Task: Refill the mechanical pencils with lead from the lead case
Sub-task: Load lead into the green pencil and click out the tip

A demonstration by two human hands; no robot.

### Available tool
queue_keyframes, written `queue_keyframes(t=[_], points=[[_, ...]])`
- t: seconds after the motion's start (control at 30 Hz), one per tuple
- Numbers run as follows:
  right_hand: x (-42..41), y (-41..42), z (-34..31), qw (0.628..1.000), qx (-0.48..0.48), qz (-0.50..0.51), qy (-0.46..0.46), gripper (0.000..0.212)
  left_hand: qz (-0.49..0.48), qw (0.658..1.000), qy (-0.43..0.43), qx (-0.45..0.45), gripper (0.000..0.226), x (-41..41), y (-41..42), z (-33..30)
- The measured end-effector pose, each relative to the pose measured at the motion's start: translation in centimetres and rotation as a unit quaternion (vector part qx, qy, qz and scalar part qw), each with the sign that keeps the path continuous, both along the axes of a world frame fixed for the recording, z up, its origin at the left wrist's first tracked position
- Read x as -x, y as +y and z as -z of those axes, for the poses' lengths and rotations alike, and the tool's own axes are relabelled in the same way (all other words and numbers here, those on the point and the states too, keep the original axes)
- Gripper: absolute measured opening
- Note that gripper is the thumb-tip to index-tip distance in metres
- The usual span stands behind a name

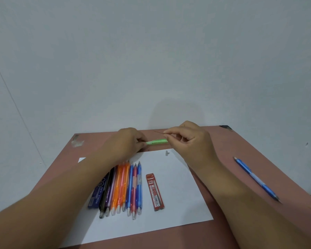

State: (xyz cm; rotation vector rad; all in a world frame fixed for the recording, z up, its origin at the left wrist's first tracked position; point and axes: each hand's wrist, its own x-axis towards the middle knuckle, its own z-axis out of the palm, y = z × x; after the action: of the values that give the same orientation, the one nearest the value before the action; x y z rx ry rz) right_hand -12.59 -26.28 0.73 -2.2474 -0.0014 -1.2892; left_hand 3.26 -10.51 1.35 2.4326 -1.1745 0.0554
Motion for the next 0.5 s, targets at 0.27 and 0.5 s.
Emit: queue_keyframes(t=[0.27, 0.5], points=[[0.5, 0.8, -0.5, 0.999, -0.014, -0.030, 0.010, 0.015, -0.067, 0.995, 0.015, 0.079, 0.007, 1.5, 3.9, -0.3], [1.5, 2.7, -1.6, 0.994, -0.080, -0.078, 0.002, 0.011, -0.084, 0.990, -0.011, 0.111, 0.014, 2.6, 6.3, -0.4]])
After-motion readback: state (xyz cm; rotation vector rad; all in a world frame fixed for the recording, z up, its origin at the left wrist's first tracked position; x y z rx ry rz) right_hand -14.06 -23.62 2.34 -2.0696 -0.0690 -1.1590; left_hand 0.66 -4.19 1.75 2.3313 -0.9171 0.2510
